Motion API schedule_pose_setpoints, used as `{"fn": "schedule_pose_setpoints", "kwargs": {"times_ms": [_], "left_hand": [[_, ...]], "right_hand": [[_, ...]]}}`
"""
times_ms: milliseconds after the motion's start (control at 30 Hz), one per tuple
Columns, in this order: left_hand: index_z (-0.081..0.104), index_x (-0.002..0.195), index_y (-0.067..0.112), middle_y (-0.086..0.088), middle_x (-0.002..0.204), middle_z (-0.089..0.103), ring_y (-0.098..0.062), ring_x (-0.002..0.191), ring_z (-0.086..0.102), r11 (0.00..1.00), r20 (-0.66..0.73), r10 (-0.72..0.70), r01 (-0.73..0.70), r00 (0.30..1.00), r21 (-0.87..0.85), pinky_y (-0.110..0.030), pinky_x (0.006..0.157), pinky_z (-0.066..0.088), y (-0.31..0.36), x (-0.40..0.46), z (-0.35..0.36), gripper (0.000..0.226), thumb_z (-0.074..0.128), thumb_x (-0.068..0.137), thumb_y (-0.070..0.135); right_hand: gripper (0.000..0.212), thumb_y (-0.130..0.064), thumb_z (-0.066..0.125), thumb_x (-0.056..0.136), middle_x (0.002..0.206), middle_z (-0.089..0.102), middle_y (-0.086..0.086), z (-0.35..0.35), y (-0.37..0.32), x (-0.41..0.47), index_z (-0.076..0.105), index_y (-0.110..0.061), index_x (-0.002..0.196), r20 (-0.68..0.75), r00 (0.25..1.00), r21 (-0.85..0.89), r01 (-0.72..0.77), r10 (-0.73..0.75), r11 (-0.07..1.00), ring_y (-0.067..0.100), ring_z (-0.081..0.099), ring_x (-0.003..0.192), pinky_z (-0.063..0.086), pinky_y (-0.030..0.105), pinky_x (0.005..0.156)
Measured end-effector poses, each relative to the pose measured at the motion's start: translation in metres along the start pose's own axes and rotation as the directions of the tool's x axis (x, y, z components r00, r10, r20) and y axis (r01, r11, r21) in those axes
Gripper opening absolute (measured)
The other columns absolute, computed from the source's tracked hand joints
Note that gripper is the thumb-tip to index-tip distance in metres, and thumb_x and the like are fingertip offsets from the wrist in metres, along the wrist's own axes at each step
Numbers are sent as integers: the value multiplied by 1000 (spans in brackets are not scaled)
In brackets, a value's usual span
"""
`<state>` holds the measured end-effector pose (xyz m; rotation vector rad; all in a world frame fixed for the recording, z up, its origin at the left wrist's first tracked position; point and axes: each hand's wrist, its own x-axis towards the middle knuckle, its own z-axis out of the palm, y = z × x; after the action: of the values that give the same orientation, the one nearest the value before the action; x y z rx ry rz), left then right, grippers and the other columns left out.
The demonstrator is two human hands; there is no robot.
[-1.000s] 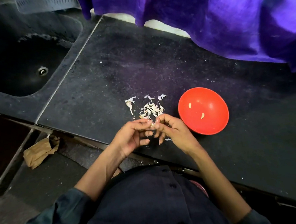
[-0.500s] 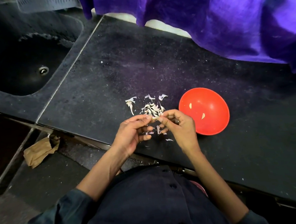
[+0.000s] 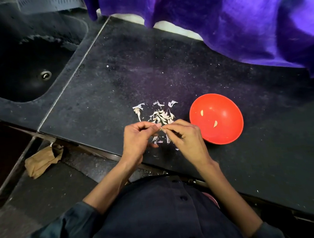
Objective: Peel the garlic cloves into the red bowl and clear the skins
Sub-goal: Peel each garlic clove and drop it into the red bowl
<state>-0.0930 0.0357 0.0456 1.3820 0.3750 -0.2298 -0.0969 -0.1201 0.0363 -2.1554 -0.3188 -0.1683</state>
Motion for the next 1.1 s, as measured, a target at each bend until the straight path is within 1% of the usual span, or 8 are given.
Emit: {"fn": "schedule_pose_setpoints", "kwargs": {"times_ms": [233,367,533,667,733,900,1000,1100], "left_hand": [[72,74,7,-5,70,69,-10,63,62,999,2,11,-11,1000,-48,-24,41,50,0,0,4,12,69,85,2],[73,75,7,-5,71,69,-10,63,61,998,25,15,-13,1000,-66,-25,41,50,2,2,4,12,69,85,3],[72,79,7,-2,74,69,-10,63,60,994,70,-22,30,997,-108,-25,41,49,2,2,2,9,68,86,3],[71,88,3,-2,76,68,-11,63,60,997,115,-23,31,993,-67,-24,41,49,3,5,-1,6,67,87,7],[69,92,-1,-4,80,66,-11,64,60,999,148,-18,23,989,-36,-24,41,50,2,5,-2,10,65,89,8],[70,91,4,-5,86,66,-12,70,61,1000,217,-5,5,976,0,-25,43,53,3,5,-1,13,69,85,16],[67,96,-3,-6,86,68,-13,73,63,999,210,13,-19,978,27,-24,44,52,4,5,0,27,76,77,15],[67,93,-4,-1,77,67,-10,66,61,998,161,48,-52,986,21,-23,43,50,2,6,0,20,75,80,8]], "right_hand": [[14,-10,66,86,83,67,1,3,-1,0,76,-9,96,-20,1000,-38,4,-5,999,16,61,65,48,27,61],[12,-8,68,83,80,66,-1,4,-2,2,76,-9,92,-53,998,-13,-14,14,1000,9,57,64,45,20,61],[15,-5,69,83,77,65,-12,3,0,5,77,-16,88,-60,981,141,-172,182,975,13,64,67,54,34,64],[31,-6,69,85,79,67,-5,3,-1,6,72,-36,80,-6,948,280,-304,318,911,23,67,67,56,38,63],[32,-9,69,84,79,67,-7,2,0,6,72,-40,79,-2,946,273,-312,325,910,20,67,68,57,38,65],[15,-5,70,82,74,63,-14,-2,-5,7,77,-17,86,-61,968,110,-235,243,966,-2,57,63,43,11,61],[14,-6,70,83,75,63,-16,-4,-5,9,77,-18,86,-57,967,124,-240,248,963,0,60,65,49,18,63],[22,-6,70,83,74,64,-19,-4,-7,9,75,-28,85,-23,968,173,-242,249,955,4,62,66,55,28,65]]}}
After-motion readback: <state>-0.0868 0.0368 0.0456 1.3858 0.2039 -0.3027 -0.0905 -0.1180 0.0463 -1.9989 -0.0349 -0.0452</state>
